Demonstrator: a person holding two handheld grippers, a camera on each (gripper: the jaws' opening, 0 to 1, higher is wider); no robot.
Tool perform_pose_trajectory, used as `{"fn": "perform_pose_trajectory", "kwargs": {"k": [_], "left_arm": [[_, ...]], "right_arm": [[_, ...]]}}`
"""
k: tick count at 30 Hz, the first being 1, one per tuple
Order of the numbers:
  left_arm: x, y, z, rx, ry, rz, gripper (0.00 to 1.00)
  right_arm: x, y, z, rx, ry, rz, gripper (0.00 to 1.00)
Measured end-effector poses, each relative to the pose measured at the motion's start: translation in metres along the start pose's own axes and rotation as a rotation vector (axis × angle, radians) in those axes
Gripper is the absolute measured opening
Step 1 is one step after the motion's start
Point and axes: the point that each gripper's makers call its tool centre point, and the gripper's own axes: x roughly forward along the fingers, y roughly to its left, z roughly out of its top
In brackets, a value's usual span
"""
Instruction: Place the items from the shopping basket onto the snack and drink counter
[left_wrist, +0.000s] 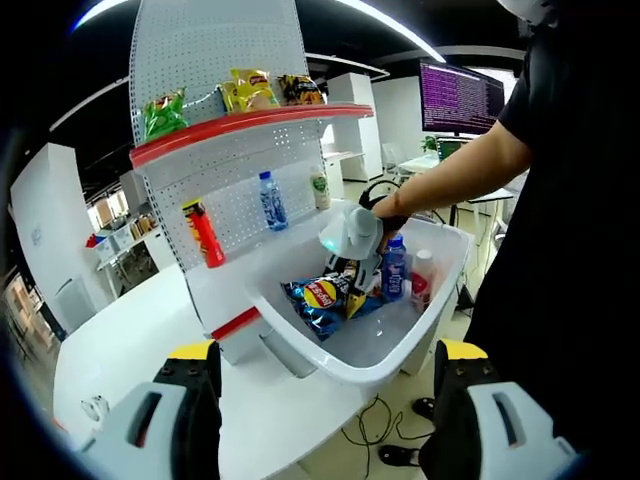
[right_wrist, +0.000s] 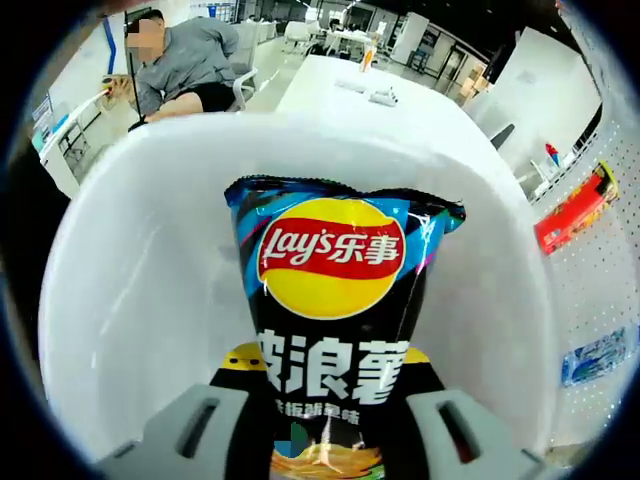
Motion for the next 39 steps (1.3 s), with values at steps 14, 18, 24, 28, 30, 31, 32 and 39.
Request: {"fn": "perform_pose_trajectory", "kwargs": {"k": [14,18,24,28,30,31,32,39], "left_arm": [[0.008,-0.004,0.006,0.02,-0.004,-0.029,0.88],[0.011,-0.005,0.007,0.024,-0.007,-0.037,0.88],[0.018,-0.005,0.01,0.03,-0.014,-0.05,0.88],[0.022,-0.005,0.013,0.043,-0.016,-0.065,0.88],[0.023,-0.004,0.014,0.046,-0.019,-0.068,0.88],[0.024,-0.004,0.014,0.048,-0.019,-0.068,0.88],[0.024,-0.003,0.015,0.05,-0.019,-0.069,0.88],[0.032,-0.004,0.017,0.062,-0.027,-0.092,0.88]], "right_arm": [[-0.05,-0.001,0.019,-0.058,-0.059,-0.043,0.36],[-0.064,-0.003,0.016,-0.058,-0.065,-0.067,0.36],[-0.083,0.002,0.017,-0.045,-0.087,-0.076,0.36],[-0.092,0.001,0.016,-0.027,-0.095,-0.083,0.36],[-0.096,-0.001,0.013,-0.011,-0.098,-0.087,0.36],[-0.098,-0.003,0.011,0.001,-0.095,-0.095,0.36],[-0.103,-0.005,0.011,0.008,-0.101,-0.103,0.36],[-0.122,-0.017,0.003,0.057,-0.124,-0.158,0.36]]}}
